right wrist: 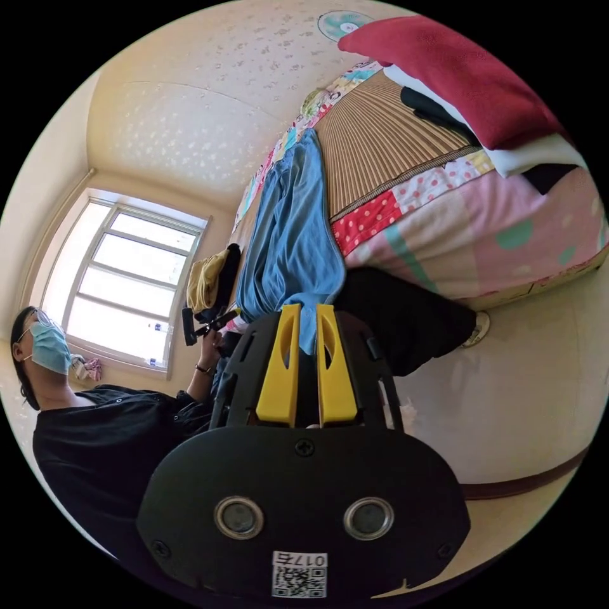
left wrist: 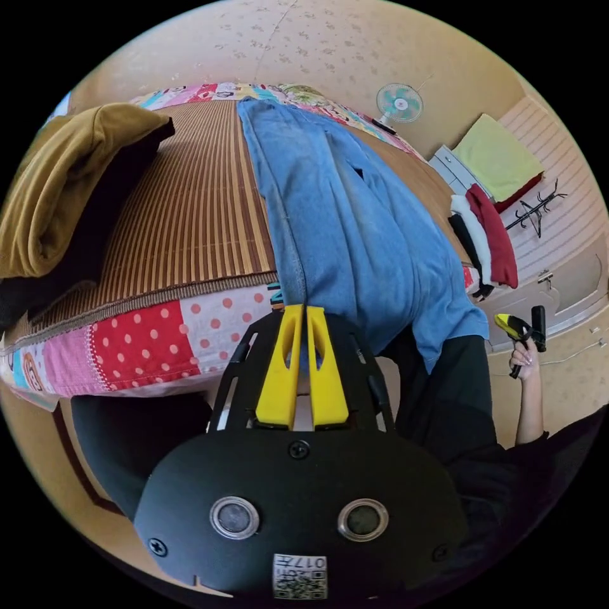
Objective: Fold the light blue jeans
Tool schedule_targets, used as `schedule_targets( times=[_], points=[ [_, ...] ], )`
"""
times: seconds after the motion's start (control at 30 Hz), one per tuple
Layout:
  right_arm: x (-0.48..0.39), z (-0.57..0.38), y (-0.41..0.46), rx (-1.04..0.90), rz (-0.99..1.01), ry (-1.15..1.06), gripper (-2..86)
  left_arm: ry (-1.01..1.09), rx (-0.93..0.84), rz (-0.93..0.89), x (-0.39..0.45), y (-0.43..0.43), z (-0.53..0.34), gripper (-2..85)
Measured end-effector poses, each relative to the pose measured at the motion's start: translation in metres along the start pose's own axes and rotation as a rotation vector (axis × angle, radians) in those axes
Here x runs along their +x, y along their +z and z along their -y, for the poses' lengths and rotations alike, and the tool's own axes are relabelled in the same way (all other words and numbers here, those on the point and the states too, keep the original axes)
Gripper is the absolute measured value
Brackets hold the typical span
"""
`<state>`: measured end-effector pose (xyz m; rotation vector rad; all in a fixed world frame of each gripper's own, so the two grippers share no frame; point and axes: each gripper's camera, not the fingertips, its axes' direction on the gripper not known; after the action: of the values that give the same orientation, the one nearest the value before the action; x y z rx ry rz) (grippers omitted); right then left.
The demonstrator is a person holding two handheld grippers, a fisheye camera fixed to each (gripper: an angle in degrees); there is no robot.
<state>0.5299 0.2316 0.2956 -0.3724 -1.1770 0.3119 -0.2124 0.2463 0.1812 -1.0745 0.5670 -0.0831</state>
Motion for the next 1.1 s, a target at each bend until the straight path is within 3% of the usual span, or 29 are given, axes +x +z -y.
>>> schedule_targets(
  times=[0.07,0.13,0.2,0.3,0.47,0.57,0.7,0.9,1.1],
  points=[
    [-0.001,0.001,0.005,0.002,0.028,-0.019,1.1,0.052,-0.029,-0.018,0.004,0.001,0.0,-0.8],
    [-0.005,0.002,0.012,-0.012,0.048,-0.035,0.8,0.09,-0.07,-0.208,-0.004,-0.002,-0.001,-0.9],
    [-0.009,0.002,0.017,-0.022,0.038,-0.048,0.8,0.083,0.037,-0.347,-0.023,-0.024,-0.014,-0.9],
    [-0.021,0.0,0.026,-0.043,-0.017,-0.079,0.8,-0.021,0.008,-0.14,-0.042,-0.03,-0.023,-0.7],
    [-0.068,0.008,0.074,-0.138,-0.041,-0.241,1.1,-0.098,0.119,-0.274,-0.051,-0.025,-0.026,4.3],
    [-0.097,0.013,0.126,-0.255,-0.11,-0.322,1.1,-0.1,0.068,-0.21,-0.041,-0.005,-0.017,6.0],
    [-0.116,0.011,0.169,-0.314,-0.044,-0.352,1.2,-0.039,0.03,-0.13,-0.032,0.003,-0.009,2.1],
    [-0.161,0.003,0.231,-0.367,-0.219,-0.468,2.2,-0.146,0.137,-0.458,-0.079,-0.03,-0.024,-0.6],
    [-0.192,0.001,0.299,-0.406,-0.372,-0.576,4.0,-0.234,0.122,-0.42,-0.105,-0.03,-0.031,-0.7]
  ],
)
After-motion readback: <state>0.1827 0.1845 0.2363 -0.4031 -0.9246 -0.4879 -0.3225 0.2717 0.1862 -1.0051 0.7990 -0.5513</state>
